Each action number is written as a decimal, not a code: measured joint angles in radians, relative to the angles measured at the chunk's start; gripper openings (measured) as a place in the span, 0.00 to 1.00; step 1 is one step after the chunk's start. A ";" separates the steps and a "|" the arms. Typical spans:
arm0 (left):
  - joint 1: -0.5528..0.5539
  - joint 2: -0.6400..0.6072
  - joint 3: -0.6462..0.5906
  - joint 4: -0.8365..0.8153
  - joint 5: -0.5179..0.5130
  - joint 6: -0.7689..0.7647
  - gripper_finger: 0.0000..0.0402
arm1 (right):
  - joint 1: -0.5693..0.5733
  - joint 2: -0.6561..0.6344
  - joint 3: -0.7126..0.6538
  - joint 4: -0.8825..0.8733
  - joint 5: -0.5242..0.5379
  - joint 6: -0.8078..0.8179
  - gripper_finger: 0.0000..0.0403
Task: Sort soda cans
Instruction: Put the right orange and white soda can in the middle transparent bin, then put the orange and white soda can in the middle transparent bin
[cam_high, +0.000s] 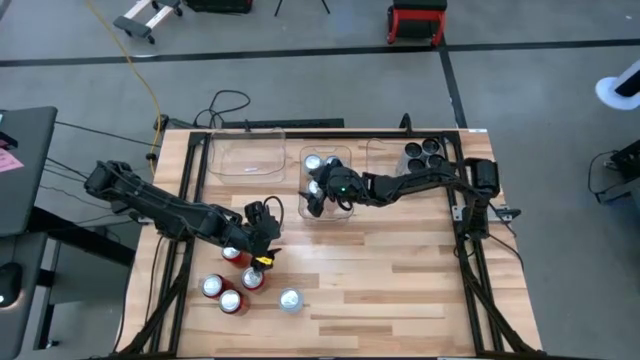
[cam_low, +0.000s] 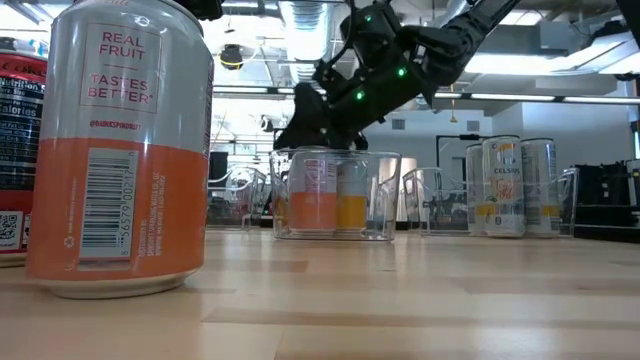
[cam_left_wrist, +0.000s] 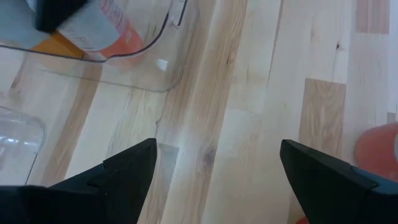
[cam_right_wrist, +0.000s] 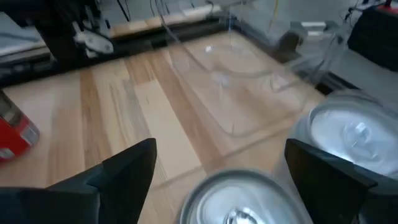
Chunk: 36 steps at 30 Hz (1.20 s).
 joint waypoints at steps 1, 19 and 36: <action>0.000 0.000 0.000 0.000 0.000 -0.002 0.84 | 0.000 -0.010 0.000 0.000 0.000 -0.006 0.93; -0.029 0.000 0.000 0.012 0.002 0.025 0.84 | 0.129 -0.270 0.000 -0.080 0.004 -0.099 0.93; -0.034 0.000 0.000 0.051 0.003 0.056 0.84 | 0.442 -0.286 -0.001 -0.147 0.098 -0.089 0.93</action>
